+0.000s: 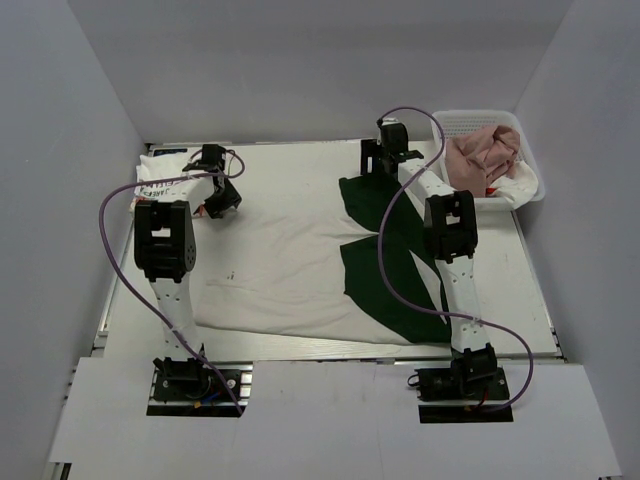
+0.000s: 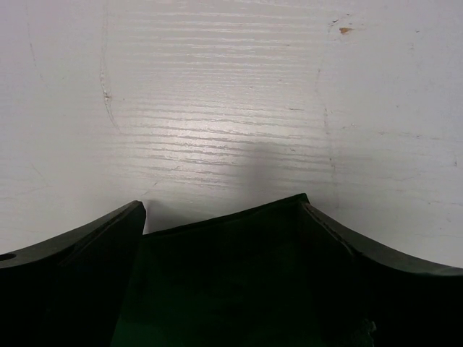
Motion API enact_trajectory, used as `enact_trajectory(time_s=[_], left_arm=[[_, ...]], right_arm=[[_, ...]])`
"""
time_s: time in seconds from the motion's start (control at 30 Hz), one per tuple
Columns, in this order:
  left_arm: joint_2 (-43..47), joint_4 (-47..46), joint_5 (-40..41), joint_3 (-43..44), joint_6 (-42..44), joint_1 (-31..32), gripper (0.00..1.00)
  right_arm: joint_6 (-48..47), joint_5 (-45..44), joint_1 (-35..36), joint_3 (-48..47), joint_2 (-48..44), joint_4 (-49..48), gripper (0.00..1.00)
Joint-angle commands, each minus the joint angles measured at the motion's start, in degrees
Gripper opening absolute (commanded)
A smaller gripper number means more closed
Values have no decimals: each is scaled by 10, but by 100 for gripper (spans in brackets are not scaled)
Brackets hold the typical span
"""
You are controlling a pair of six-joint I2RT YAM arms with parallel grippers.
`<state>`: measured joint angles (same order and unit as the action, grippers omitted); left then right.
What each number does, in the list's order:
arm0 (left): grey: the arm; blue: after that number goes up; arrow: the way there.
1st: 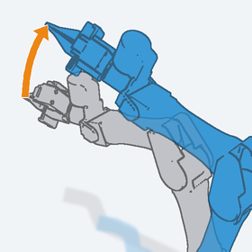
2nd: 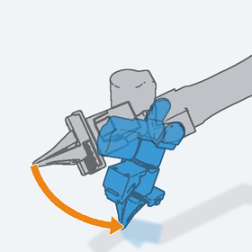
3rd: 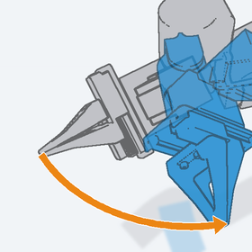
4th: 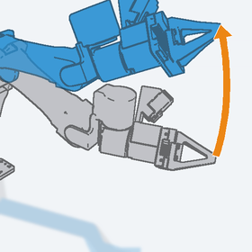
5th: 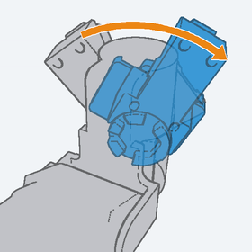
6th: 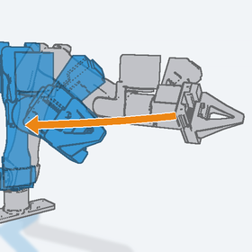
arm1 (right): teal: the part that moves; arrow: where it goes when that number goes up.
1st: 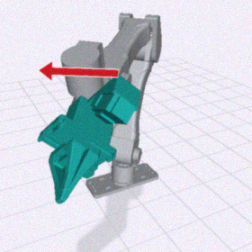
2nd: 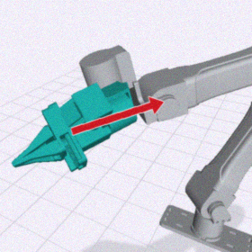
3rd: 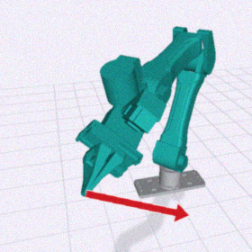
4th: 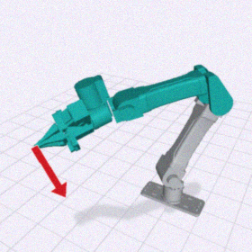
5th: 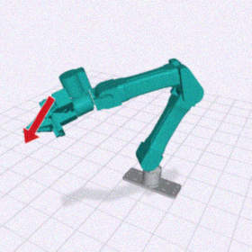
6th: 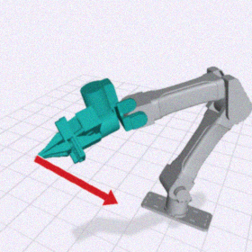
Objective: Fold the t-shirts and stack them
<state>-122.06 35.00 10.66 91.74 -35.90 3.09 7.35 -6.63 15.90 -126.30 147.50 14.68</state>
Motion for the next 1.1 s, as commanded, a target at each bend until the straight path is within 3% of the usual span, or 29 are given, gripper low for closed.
enact_trajectory(time_s=[0.0,0.33,0.53,0.67,0.73,0.77,0.8,0.83,0.93,1.07], left_arm=[[-8,20,3,39,9,-5,61],[6,33,28,56,20,2,61],[-25,38,-12,37,26,7,47],[-41,46,-12,19,26,12,36],[-41,46,-12,-1,20,12,32],[-41,46,-12,-7,20,12,17],[-35,52,-12,-13,20,12,7],[-35,52,-12,-13,15,12,0],[-10,52,-12,-18,14,12,0],[28,52,-12,-18,8,12,0]], right_arm=[[17,24,-7,11,-4,-16,90],[15,32,-6,38,-16,-19,89],[7,30,-7,53,-29,-12,87],[2,29,-5,76,-44,-17,78],[3,44,-5,90,-56,-23,69],[3,47,-6,102,-59,-26,62],[2,57,-5,117,-71,-32,43],[1,58,-3,131,-76,-43,34],[-20,86,-3,147,-95,-60,3],[-29,87,-1,157,-122,-65,0]])
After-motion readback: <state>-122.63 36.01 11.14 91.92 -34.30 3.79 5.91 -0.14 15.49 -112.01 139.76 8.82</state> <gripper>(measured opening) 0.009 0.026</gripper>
